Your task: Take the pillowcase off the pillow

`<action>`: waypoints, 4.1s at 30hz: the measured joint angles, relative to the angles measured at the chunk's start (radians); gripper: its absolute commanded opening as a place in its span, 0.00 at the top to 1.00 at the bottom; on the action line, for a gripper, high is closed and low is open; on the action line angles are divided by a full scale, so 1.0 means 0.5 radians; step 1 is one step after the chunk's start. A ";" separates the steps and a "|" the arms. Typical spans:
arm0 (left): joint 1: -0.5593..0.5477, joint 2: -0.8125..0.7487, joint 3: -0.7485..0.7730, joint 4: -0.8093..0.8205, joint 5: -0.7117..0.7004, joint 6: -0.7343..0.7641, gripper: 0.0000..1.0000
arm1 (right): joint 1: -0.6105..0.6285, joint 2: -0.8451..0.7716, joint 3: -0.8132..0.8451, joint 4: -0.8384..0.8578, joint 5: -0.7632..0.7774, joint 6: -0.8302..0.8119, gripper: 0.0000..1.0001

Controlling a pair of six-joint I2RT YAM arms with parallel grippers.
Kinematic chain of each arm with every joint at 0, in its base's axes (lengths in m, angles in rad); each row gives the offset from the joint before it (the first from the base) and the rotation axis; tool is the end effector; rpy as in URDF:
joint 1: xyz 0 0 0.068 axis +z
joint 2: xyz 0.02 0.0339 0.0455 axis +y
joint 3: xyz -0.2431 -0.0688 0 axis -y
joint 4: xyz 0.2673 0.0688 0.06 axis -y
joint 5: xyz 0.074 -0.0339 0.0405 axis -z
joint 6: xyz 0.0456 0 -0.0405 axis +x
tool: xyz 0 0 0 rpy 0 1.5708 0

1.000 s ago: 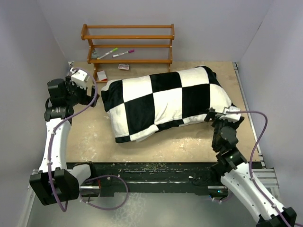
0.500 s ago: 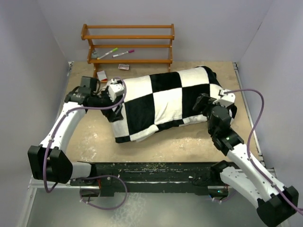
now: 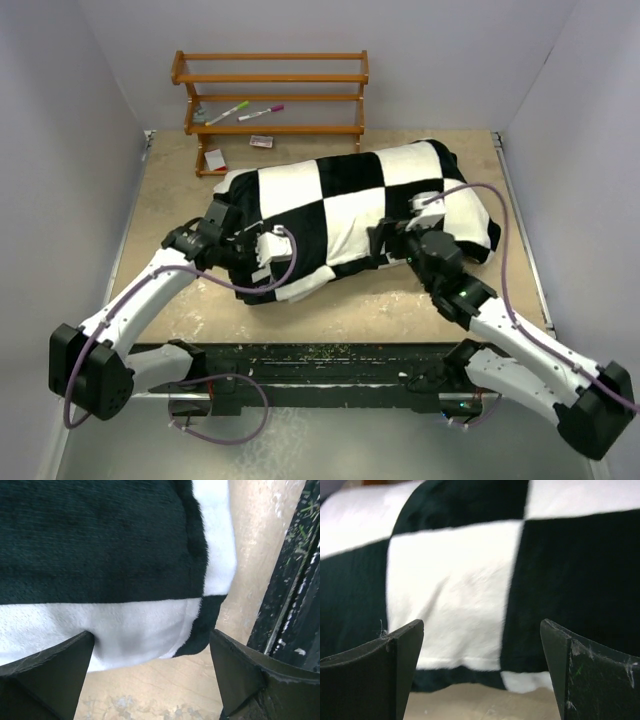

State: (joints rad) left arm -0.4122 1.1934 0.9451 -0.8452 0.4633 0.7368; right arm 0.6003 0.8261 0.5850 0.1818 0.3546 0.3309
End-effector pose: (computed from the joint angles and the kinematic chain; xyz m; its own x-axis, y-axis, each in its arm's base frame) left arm 0.2273 -0.1216 0.2300 -0.2355 0.7590 -0.6069 0.9516 0.3070 0.0147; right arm 0.2117 0.1257 0.2798 -0.1254 0.2834 -0.9508 -0.2146 0.9279 0.3049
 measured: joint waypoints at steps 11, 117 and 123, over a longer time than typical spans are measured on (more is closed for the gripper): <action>-0.199 -0.349 -0.592 0.537 -0.598 0.136 0.15 | 0.829 0.429 0.034 0.007 0.366 -0.146 0.00; 0.060 -0.024 0.524 0.450 0.098 -0.211 1.00 | 0.391 0.538 1.176 -0.271 -0.796 -0.420 0.91; 0.104 0.096 1.314 0.161 -0.081 -0.409 1.00 | 0.396 0.759 1.576 -0.281 -0.610 -0.368 0.84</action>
State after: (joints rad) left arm -0.3603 1.2415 1.6020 -0.7647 0.4229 0.5323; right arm 0.7982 1.2057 1.3731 0.0414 0.0494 0.1471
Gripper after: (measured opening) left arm 0.047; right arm 0.130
